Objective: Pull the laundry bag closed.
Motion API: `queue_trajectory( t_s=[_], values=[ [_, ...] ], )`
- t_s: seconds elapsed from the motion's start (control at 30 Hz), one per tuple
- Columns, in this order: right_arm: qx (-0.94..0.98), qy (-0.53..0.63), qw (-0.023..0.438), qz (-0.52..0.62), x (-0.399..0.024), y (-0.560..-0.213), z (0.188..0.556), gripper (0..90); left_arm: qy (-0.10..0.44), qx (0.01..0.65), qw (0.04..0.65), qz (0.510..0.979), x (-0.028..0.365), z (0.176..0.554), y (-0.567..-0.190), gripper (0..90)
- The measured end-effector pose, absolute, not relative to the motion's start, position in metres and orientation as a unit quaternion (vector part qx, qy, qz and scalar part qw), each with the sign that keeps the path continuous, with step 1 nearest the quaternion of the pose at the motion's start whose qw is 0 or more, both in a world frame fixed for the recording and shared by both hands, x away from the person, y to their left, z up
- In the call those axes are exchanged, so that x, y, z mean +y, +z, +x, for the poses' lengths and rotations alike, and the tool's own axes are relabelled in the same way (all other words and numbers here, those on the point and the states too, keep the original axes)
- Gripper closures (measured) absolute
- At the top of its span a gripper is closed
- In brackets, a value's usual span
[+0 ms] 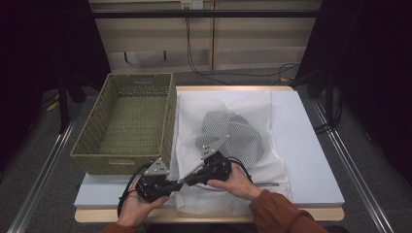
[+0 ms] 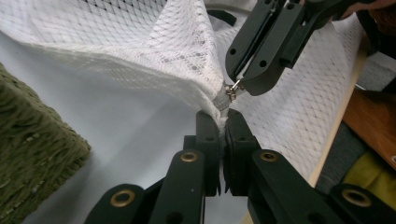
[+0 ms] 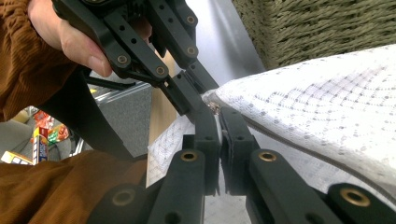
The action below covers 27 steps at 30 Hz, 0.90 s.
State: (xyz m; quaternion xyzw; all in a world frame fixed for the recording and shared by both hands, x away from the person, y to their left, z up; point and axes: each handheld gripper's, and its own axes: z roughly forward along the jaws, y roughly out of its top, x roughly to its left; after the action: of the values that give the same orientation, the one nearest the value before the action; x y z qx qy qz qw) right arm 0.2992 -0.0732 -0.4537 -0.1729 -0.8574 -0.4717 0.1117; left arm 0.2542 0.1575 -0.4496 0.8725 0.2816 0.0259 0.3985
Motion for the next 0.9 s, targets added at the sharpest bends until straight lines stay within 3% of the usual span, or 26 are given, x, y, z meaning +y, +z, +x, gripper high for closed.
queue_trajectory(
  t_s=[0.9],
  values=[
    [-0.858, -0.47, 0.082, -0.192, -0.0796, -0.4511, 0.2979, 87.1, 0.033, 0.288, 0.427, 0.856, 0.162, 0.2498, -0.4426, 88.0]
  ],
)
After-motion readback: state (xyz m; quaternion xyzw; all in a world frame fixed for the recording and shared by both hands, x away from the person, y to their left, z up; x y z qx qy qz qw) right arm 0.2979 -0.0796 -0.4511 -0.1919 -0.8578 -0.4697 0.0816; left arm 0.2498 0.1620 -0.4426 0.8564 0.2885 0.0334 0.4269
